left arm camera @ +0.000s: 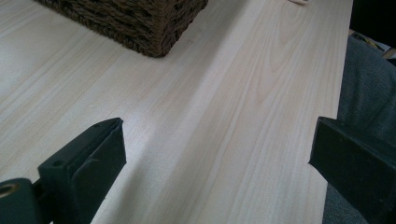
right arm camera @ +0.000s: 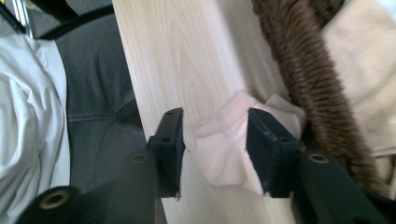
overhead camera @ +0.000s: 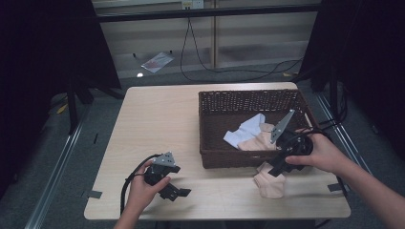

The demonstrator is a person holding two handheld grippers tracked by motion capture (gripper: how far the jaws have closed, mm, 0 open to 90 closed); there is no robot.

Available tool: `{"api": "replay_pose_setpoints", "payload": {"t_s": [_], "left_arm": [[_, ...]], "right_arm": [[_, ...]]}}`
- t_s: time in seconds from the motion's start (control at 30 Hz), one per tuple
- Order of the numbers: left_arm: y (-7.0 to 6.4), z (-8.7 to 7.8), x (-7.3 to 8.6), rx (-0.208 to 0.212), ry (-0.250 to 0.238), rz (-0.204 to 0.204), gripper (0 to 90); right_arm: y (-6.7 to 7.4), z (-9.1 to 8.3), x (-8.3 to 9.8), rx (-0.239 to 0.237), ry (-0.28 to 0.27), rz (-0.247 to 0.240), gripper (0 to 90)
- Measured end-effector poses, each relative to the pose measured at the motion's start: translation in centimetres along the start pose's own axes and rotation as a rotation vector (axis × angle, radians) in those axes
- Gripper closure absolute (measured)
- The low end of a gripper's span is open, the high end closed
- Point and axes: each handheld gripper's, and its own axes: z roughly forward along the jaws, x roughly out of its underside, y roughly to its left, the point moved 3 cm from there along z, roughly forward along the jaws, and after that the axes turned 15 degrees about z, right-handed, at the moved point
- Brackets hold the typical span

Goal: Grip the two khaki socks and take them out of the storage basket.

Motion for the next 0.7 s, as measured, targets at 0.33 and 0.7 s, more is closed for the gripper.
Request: {"api": "replay_pose_setpoints", "payload": {"t_s": [0.33, 0.7], "left_arm": [[0.0, 0.1, 0.0, 0.002, 0.001, -0.002, 3.2], [0.1, 0.0, 0.1, -0.001, 0.008, 0.002, 3.2]], "right_arm": [[-0.3, -3.9, -1.3, 0.034, -0.089, 0.051, 32.3], [-3.3, -5.1, -2.8, 0.130, -0.140, 0.157, 17.6]]}}
